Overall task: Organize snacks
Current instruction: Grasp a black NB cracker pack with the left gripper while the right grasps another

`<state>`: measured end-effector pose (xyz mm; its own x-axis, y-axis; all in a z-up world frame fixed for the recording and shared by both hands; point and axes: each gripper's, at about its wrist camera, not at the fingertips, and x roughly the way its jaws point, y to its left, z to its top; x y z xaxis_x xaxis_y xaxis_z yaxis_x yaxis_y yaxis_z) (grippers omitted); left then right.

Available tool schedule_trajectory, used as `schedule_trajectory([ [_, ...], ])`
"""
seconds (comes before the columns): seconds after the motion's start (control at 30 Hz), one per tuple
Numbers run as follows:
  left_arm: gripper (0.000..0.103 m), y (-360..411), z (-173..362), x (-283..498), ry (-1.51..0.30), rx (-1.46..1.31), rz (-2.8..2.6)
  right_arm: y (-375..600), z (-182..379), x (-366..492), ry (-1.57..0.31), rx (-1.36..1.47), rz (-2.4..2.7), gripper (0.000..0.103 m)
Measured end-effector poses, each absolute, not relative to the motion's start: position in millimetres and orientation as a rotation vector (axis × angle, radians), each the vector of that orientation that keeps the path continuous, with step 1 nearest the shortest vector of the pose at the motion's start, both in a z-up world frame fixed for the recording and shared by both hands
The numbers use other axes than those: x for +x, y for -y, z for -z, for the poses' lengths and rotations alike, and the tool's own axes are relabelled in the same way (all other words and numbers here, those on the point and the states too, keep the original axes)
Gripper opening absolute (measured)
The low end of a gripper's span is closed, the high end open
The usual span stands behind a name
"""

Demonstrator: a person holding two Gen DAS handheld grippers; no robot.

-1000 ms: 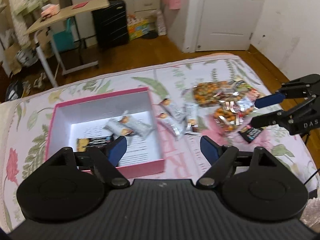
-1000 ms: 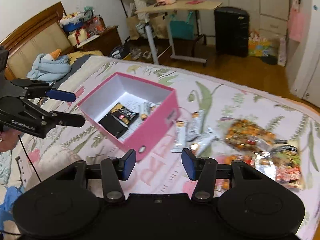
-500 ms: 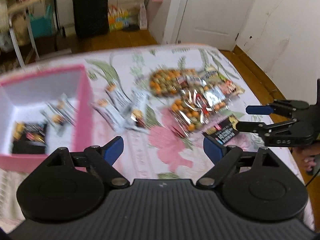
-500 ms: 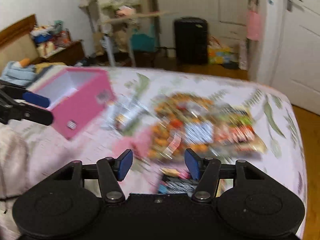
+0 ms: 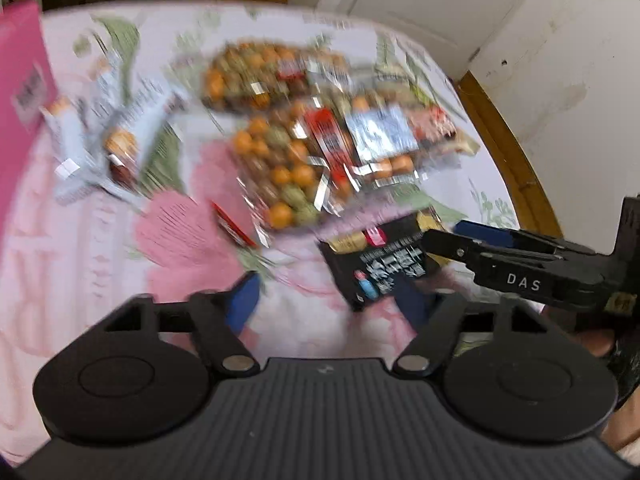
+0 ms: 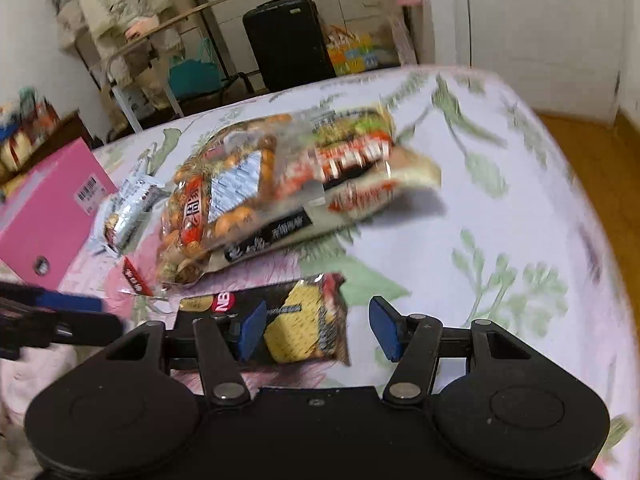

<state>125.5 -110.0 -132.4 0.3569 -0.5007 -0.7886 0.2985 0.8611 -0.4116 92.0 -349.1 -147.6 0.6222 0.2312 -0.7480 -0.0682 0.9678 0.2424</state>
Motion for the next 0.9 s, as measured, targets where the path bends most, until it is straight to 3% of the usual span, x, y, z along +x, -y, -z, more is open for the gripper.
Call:
schedule_trajectory([
  [0.07,0.042,118,144,128,-1.141,-0.220,0.539,352,150,89,-0.889,0.240,-0.187,0.047],
  [0.23,0.037,124,159,122,-1.102,-0.262,0.504,356,153,89,-0.926,0.306,-0.215,0.038],
  [0.53,0.048,121,156,126,-1.078,-0.274,0.464,355,152,106,-0.957,0.276,-0.216,0.039],
  [0.63,0.048,124,158,131,-1.072,-0.274,0.487,355,154,111,-0.986,0.330,-0.239,0.041],
  [0.73,0.047,130,157,130,-1.068,-0.249,0.493,354,158,114,-1.028,0.414,-0.261,0.035],
  [0.9,0.047,125,152,119,-1.107,-0.234,0.488,339,154,111,-1.077,0.400,-0.240,0.038],
])
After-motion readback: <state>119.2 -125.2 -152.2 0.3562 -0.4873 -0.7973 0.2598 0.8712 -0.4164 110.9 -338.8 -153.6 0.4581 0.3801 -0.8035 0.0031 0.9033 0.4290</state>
